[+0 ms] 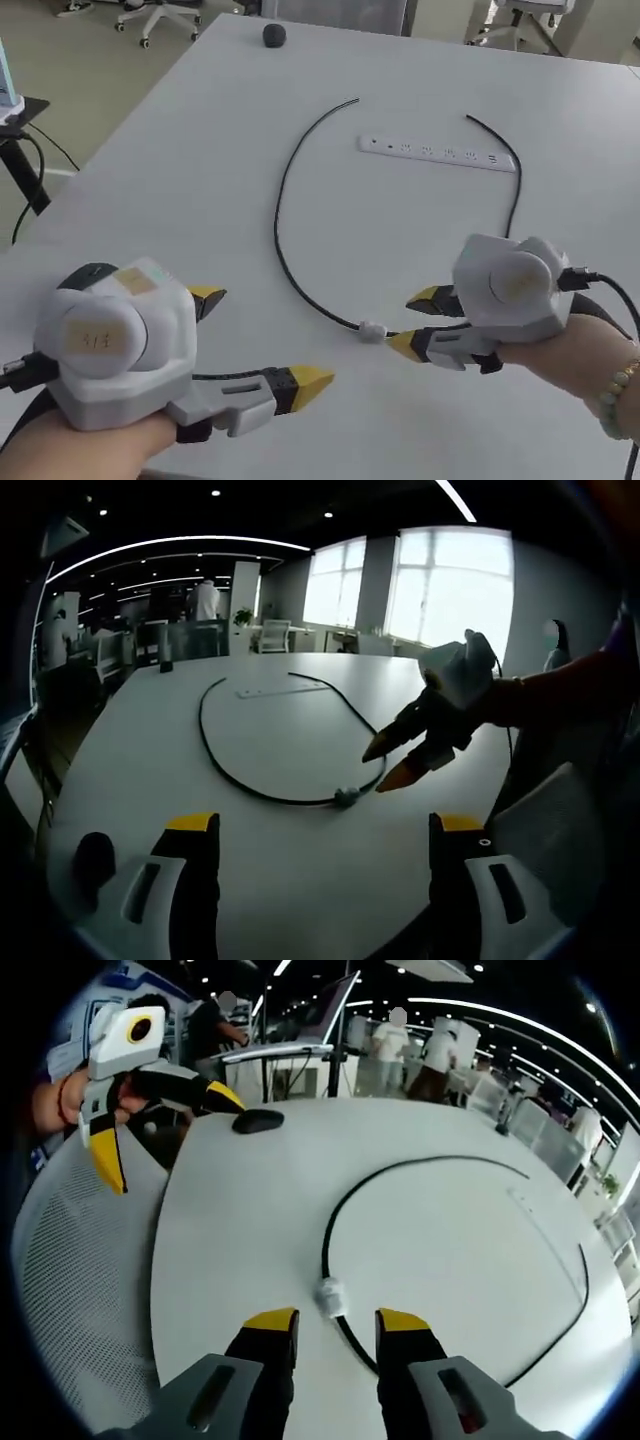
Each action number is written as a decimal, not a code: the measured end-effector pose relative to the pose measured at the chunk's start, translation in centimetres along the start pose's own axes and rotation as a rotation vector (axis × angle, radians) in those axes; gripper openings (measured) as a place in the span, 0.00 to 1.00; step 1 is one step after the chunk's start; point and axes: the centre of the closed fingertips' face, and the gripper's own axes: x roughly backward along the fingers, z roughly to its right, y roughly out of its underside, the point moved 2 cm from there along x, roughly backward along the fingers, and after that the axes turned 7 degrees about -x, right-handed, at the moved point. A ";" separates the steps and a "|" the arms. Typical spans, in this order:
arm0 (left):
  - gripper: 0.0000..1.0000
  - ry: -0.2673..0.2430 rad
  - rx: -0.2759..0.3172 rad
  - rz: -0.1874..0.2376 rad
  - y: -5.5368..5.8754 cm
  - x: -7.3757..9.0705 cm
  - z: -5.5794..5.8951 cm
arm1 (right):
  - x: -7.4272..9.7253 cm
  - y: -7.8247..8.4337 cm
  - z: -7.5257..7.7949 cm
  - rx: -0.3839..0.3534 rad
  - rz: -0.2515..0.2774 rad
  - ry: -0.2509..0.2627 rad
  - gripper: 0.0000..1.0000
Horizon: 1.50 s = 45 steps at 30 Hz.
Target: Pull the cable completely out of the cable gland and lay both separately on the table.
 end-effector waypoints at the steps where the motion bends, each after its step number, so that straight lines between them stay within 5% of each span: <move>1: 0.87 0.001 0.002 0.000 0.0 0.0 0.0 | -0.2 0.0 0.1 0.003 -0.003 0.001 0.27; 23: 0.87 -0.005 0.010 0.001 0.3 -0.1 -0.1 | -3.3 1.2 -0.2 0.023 -0.116 -0.076 0.16; 45: 0.86 -0.005 0.001 -0.005 0.2 -0.3 -0.1 | -3.9 1.6 0.0 0.037 -0.143 -0.101 0.10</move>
